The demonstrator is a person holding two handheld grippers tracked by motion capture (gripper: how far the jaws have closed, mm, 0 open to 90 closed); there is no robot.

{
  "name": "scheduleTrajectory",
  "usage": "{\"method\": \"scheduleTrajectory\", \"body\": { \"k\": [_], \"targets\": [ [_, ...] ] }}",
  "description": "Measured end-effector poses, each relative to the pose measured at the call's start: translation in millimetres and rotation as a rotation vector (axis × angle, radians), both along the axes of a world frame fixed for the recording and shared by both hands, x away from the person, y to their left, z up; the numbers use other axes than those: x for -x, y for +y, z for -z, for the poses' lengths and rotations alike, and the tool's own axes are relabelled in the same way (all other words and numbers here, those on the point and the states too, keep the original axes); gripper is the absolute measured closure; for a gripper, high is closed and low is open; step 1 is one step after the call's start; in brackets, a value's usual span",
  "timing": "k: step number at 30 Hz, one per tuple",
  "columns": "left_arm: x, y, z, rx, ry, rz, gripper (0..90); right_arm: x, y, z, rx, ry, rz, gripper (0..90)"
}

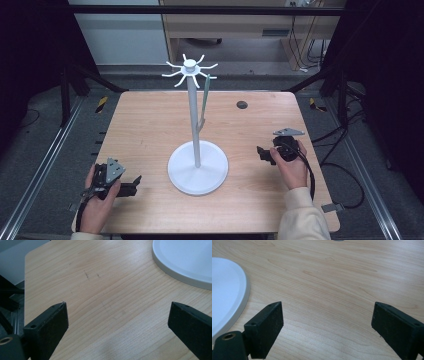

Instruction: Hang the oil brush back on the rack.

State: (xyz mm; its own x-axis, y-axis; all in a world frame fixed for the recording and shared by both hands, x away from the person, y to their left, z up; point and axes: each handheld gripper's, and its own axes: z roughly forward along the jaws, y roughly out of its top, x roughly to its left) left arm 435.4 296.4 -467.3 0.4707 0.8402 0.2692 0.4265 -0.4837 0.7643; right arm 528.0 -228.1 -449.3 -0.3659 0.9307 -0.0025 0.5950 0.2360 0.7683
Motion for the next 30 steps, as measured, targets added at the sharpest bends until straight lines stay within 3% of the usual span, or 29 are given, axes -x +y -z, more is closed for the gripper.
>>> {"method": "scheduleTrajectory", "body": {
  "k": [16,23,30],
  "targets": [
    [-0.5,-1.3,1.3,-0.003,0.007,0.005,2.6,-3.8,8.3,20.0,0.001,-0.047,-0.046,12.4],
    [-0.6,-1.9,1.8,-0.003,0.010,0.010,2.6,-7.7,14.9,30.1,0.009,-0.033,-0.076,11.8],
    [-0.9,-2.4,2.5,-0.003,0.014,0.016,2.6,-6.7,16.2,30.2,-0.016,-0.082,-0.092,11.9]
  ]
}}
